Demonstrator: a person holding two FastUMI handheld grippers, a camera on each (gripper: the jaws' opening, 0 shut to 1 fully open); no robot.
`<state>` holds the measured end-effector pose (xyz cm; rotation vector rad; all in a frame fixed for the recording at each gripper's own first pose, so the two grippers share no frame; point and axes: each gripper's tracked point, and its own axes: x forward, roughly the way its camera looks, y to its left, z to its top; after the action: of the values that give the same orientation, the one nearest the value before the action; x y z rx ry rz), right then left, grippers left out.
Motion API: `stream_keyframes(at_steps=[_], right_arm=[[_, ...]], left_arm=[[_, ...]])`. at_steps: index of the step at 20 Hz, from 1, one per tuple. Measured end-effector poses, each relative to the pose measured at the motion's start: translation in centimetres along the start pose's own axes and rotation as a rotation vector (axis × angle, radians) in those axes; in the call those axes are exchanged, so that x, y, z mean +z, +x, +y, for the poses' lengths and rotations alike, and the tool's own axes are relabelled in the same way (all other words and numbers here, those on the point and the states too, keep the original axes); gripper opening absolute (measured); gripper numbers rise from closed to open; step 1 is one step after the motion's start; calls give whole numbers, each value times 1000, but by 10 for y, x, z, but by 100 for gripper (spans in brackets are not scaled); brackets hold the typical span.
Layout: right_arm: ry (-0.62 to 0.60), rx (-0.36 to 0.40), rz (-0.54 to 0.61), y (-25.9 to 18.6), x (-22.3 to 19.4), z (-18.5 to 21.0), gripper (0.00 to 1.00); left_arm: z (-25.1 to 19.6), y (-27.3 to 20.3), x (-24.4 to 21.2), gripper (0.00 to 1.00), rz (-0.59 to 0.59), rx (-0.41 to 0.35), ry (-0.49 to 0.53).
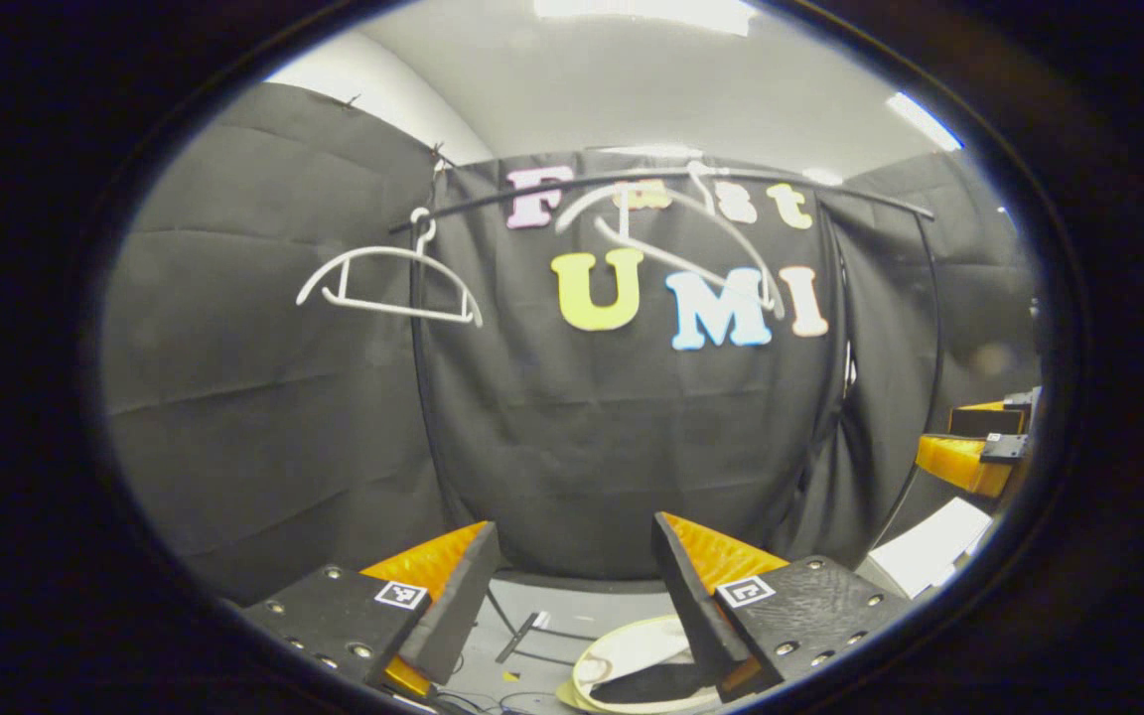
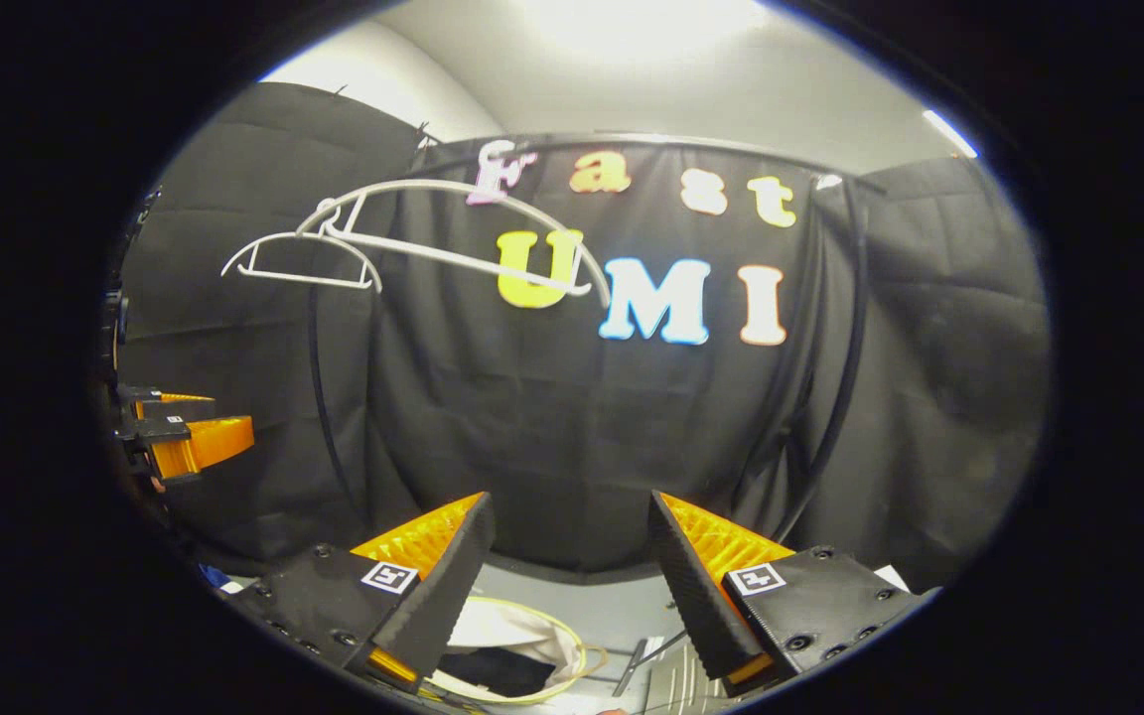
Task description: Grasp the clothes on the hanger with both hands and then place them into the laundry hamper below.
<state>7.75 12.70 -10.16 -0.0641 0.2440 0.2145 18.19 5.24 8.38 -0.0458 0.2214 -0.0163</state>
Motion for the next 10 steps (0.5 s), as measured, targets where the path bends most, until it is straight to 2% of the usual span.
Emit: stream_keyframes(at_steps=[6,10], right_arm=[[24,-28,-124,-57,50,-30,97],[41,-74,-204,-100,68,-62,96]], left_arm=[[-21,-38,80,89,-136,-20,-27],[-26,-84,113,89,-192,-22,-24]])
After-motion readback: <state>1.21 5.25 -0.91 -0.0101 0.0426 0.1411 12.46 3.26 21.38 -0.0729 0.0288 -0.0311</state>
